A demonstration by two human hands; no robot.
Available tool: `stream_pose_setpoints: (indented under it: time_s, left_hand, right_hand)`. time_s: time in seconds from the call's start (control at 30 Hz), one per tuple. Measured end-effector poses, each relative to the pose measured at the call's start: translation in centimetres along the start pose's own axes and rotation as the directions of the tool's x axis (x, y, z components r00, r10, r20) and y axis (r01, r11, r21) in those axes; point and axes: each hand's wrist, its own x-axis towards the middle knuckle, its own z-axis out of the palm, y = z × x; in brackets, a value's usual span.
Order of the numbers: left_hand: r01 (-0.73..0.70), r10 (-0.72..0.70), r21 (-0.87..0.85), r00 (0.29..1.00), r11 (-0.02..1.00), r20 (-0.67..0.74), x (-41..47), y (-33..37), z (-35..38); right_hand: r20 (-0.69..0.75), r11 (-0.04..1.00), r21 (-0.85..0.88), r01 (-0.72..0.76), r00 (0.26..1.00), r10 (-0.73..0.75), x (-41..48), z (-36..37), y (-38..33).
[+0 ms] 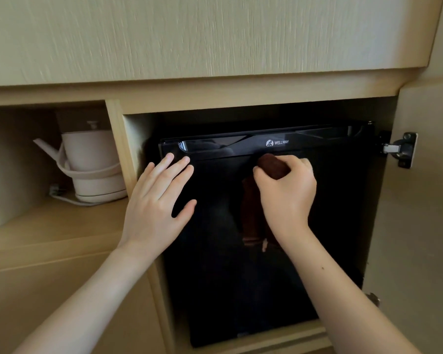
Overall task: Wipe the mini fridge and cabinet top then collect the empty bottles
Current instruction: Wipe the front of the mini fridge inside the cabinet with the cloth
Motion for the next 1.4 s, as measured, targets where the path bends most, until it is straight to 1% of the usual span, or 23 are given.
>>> stream_pose_setpoints:
  time_s: [0.13, 0.2, 0.33, 0.47, 0.57, 0.67, 0.77, 0.9, 1.07, 1.13, 1.3, 1.4]
  left_hand:
    - [0.014, -0.014, -0.007, 1.000, 1.000, -0.004, -0.9, 0.4, 0.3]
    - [0.011, -0.011, -0.011, 1.000, 1.000, -0.009, -1.3, 0.6, 0.6]
    - [0.017, -0.017, -0.007, 0.999, 1.000, -0.031, -1.7, 0.7, 0.9]
    - [0.040, -0.041, -0.020, 0.998, 0.999, -0.038, -1.5, 1.1, 1.0]
    - [0.024, -0.024, -0.019, 1.000, 1.000, -0.019, -1.8, 0.9, 0.9]
    - [-0.013, 0.012, 0.059, 1.000, 0.998, 0.012, -2.7, 0.5, 0.7]
    - [-0.043, 0.039, 0.115, 0.999, 0.992, 0.034, -3.2, 0.1, 0.4]
    - [-0.044, 0.039, 0.132, 0.998, 0.990, 0.042, -3.1, 0.1, 0.3]
    - [-0.043, 0.040, 0.141, 0.999, 0.989, 0.025, -3.2, 0.0, 0.3]
    - [-0.029, 0.026, 0.136, 0.999, 0.990, 0.020, -3.3, 0.4, 0.3]
    - [0.000, -0.002, 0.110, 1.000, 0.994, 0.024, -3.5, 1.0, 0.8]
    - [-0.008, 0.004, 0.111, 0.999, 0.994, 0.034, -3.7, 1.1, 0.9]
  right_hand:
    - [-0.004, 0.981, 0.136, -0.137, 0.990, 0.139, -2.8, 1.0, 2.2]
    - [-0.005, 0.969, 0.171, -0.180, 0.983, 0.184, -4.1, 0.8, 3.8]
    - [-0.013, 0.948, 0.214, -0.238, 0.969, 0.246, -4.6, 0.5, 4.6]
    - [0.007, 0.931, 0.279, -0.237, 0.970, 0.245, -3.8, 0.8, 3.8]
    - [0.042, 0.931, 0.236, -0.277, 0.960, 0.275, -5.4, 0.4, 5.2]
    - [0.084, 0.927, 0.201, -0.316, 0.949, 0.305, -7.3, -0.3, 6.7]
    - [0.075, 0.927, 0.205, -0.313, 0.950, 0.304, -7.2, 0.1, 6.6]
    - [0.074, 0.920, 0.260, -0.293, 0.956, 0.283, -6.7, 0.8, 6.0]
    - [0.096, 0.919, 0.167, -0.358, 0.933, 0.346, -9.0, 0.2, 8.7]
    - [0.103, 0.923, 0.145, -0.355, 0.934, 0.343, -9.3, 0.2, 8.9]
    - [0.110, 0.935, 0.199, -0.294, 0.955, 0.276, -8.7, 0.6, 7.7]
    - [0.122, 0.922, 0.175, -0.346, 0.937, 0.328, -10.0, 0.4, 9.2]
